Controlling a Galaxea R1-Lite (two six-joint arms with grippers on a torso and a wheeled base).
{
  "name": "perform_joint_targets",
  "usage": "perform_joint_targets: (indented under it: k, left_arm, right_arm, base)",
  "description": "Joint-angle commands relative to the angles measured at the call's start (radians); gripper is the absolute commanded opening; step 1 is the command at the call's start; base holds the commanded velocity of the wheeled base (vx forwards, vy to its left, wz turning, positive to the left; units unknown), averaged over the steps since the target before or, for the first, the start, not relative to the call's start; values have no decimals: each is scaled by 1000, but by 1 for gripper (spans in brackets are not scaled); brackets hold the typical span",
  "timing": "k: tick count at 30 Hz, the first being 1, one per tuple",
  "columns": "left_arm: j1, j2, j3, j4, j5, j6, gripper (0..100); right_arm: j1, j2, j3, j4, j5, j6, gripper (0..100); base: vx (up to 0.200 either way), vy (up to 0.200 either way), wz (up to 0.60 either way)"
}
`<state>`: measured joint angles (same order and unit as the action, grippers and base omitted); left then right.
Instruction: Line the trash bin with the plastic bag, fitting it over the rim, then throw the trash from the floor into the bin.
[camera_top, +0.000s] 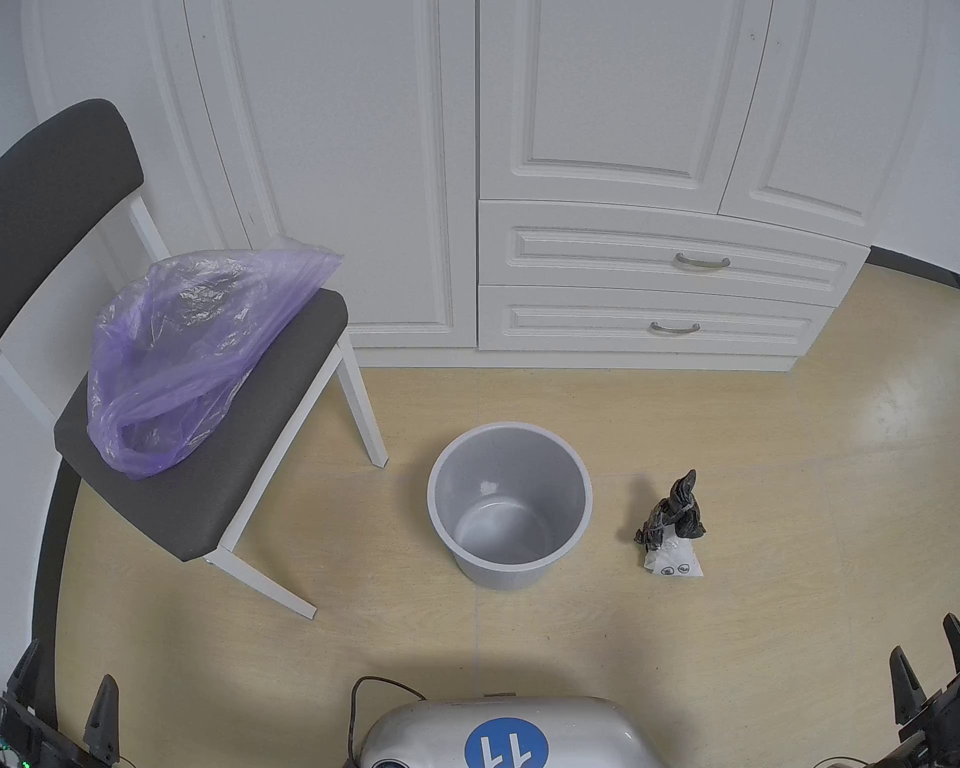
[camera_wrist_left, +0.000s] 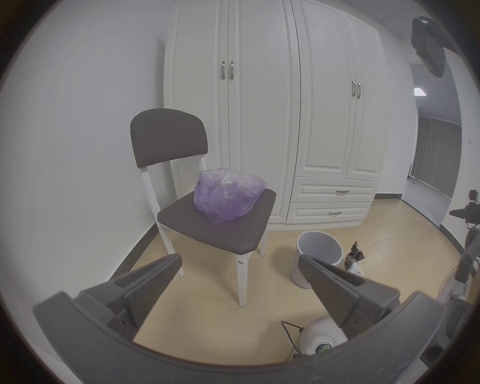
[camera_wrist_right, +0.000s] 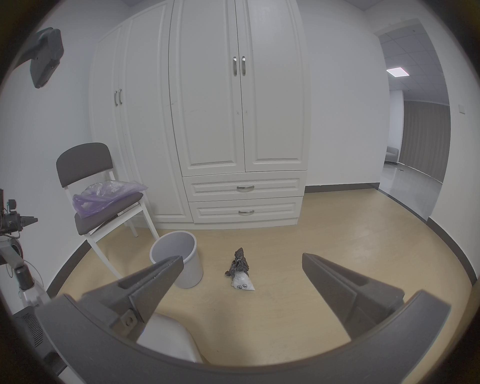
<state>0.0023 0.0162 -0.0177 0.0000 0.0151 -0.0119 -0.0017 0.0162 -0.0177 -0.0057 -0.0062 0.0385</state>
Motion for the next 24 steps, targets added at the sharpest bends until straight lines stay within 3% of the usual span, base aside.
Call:
perform_joint_targets:
  k: [1,24]
  left_arm:
    - [-1,-15,18,0,0,-2,100]
    - [1,-15,18,0,0,0,100]
  right_arm:
    - [0,-15,16,0,0,0,100]
    - [0,-15,16,0,0,-3,100]
  base:
    - [0,0,0]
    - [0,0,0]
